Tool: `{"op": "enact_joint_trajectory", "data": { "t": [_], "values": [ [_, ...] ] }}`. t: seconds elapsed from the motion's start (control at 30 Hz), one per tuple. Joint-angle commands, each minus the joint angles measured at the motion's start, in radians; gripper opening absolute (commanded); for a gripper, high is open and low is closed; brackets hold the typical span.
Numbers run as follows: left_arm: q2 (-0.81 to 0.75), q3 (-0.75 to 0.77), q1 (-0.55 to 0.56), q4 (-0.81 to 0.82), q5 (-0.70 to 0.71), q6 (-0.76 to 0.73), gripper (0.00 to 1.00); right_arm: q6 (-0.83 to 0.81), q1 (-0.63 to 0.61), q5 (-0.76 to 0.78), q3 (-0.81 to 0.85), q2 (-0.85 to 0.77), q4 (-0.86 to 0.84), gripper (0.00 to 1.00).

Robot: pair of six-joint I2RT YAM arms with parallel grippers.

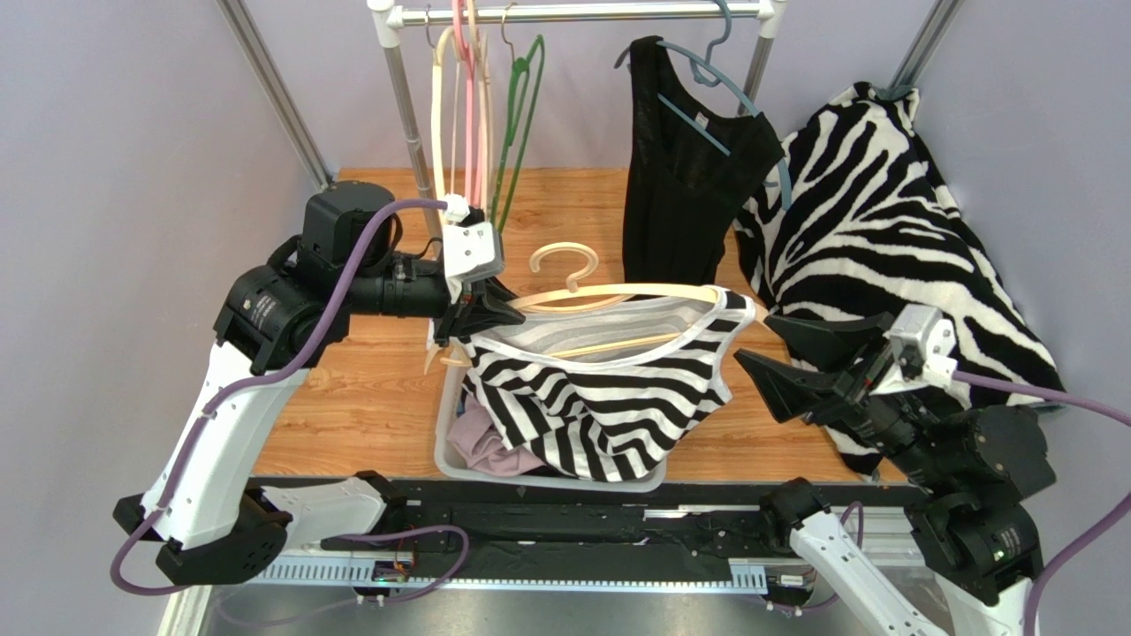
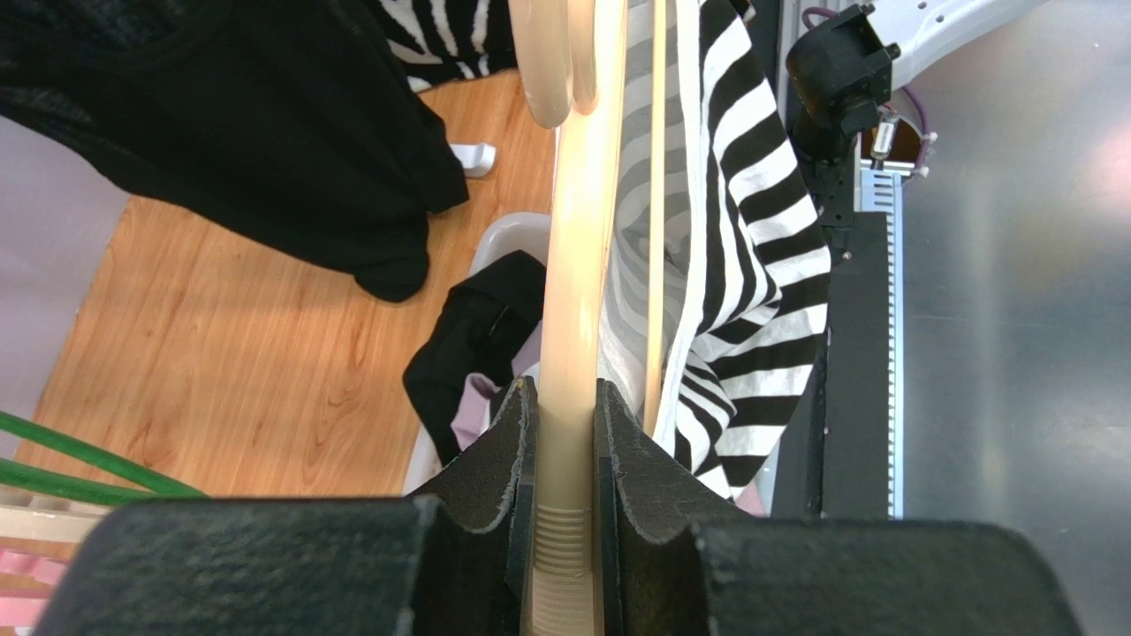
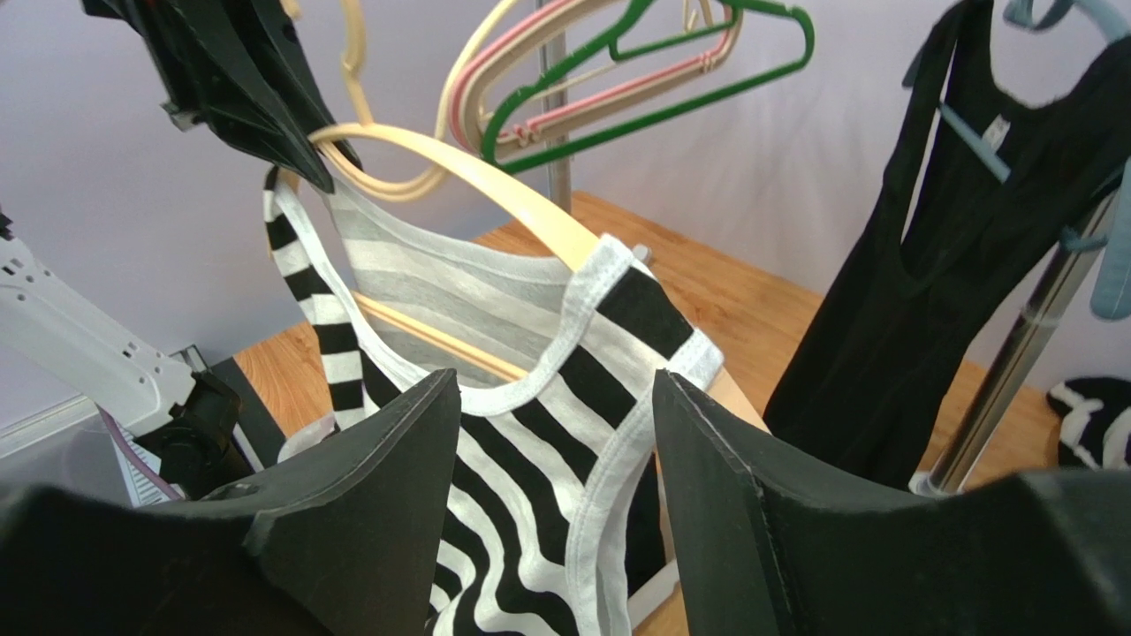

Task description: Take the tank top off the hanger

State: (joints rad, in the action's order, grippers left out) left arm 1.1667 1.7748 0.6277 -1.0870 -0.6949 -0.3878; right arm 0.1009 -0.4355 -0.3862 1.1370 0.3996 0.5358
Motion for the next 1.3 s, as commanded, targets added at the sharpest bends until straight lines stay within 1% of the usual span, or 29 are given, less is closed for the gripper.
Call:
{"op": "enact_joint_trajectory", "data": {
  "t": [0.0,0.07,0.33,0.37,0.43,0.47,0.53,0.57,0.63,0.73,0.77,0.83,0.87,0.93,1.1,1.2,1.27],
  "values": [
    [-0.009,0.037,0.0,0.058,-0.028,0.03,0.0,0.026,-0.003,0.047,-0.028,0.002,-0.011,0.59],
    [-0.013,0.034,-0.002,0.055,-0.041,0.033,0.0,0.031,-0.003,0.05,-0.026,0.015,-0.042,0.58],
    [-0.033,0.006,-0.017,0.049,-0.078,0.041,0.0,0.059,-0.002,0.02,-0.022,0.056,-0.134,0.56],
    [-0.035,0.005,-0.016,0.049,-0.08,0.043,0.0,0.065,-0.003,0.014,-0.026,0.061,-0.141,0.52],
    [-0.036,0.009,-0.017,0.049,-0.087,0.044,0.0,0.082,-0.003,0.001,-0.042,0.073,-0.16,0.49],
    [-0.038,0.011,-0.019,0.049,-0.091,0.049,0.0,0.085,-0.003,-0.002,-0.048,0.076,-0.166,0.44],
    [-0.041,0.012,-0.02,0.049,-0.095,0.05,0.0,0.097,-0.003,-0.013,-0.062,0.077,-0.188,0.39],
    [-0.041,0.012,-0.023,0.05,-0.1,0.053,0.0,0.1,-0.003,-0.014,-0.066,0.082,-0.194,0.34],
    [-0.047,0.008,-0.025,0.049,-0.112,0.056,0.0,0.108,-0.002,-0.023,-0.071,0.087,-0.209,0.3],
    [-0.047,0.008,-0.028,0.05,-0.12,0.061,0.0,0.114,-0.002,-0.045,-0.062,0.102,-0.226,0.21],
    [-0.045,0.009,-0.028,0.053,-0.12,0.061,0.0,0.123,-0.003,-0.049,-0.059,0.107,-0.229,0.15],
    [-0.045,0.011,-0.028,0.053,-0.124,0.064,0.0,0.131,-0.003,-0.069,-0.052,0.123,-0.249,0.11],
    [-0.044,0.012,-0.029,0.055,-0.123,0.064,0.0,0.14,-0.005,-0.072,-0.045,0.128,-0.253,0.05],
    [-0.045,0.012,-0.029,0.055,-0.126,0.067,0.0,0.149,-0.003,-0.086,-0.039,0.146,-0.267,0.0],
    [-0.044,0.014,-0.031,0.059,-0.132,0.073,0.0,0.223,-0.003,-0.143,-0.042,0.186,-0.361,0.0],
    [-0.045,0.012,-0.033,0.061,-0.13,0.075,0.0,0.235,-0.005,-0.163,-0.034,0.219,-0.372,0.0],
    [-0.053,0.008,-0.036,0.059,-0.132,0.073,0.0,0.206,-0.003,-0.126,-0.02,0.216,-0.317,0.3]
  ]
}}
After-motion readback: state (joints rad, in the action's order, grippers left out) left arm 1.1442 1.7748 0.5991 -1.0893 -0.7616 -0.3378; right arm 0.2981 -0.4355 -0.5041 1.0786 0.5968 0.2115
